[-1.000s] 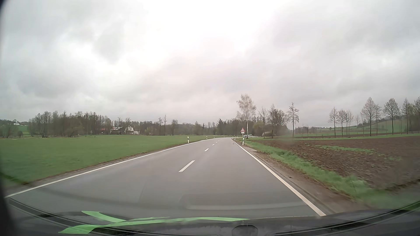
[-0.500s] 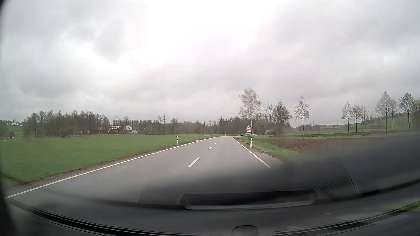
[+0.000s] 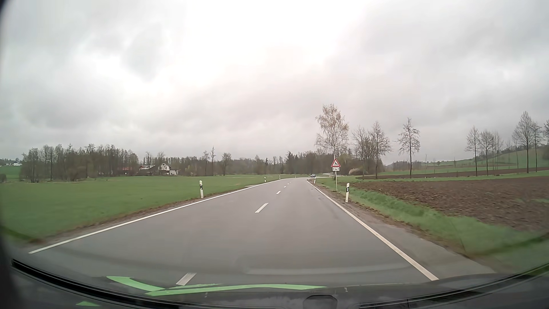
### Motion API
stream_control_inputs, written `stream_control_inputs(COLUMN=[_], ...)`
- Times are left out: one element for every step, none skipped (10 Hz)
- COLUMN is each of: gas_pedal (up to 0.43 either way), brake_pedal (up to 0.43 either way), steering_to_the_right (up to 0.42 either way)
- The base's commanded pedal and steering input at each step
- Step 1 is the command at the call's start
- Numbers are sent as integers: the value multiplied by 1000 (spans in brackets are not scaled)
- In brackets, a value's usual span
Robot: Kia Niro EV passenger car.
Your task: Follow the waypoints while adhering to traffic rules and regulations
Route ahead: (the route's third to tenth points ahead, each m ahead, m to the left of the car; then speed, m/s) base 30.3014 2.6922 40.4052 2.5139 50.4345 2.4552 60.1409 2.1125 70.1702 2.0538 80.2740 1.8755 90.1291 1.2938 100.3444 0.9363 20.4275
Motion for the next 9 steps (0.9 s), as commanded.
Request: stream_control_inputs(gas_pedal=[150,150,138,138,138,118,98,98,87], brake_pedal=[0,0,0,0,0,0,0,0,0], steering_to_the_right=[3,3,3,3,3,3,3,2,0])
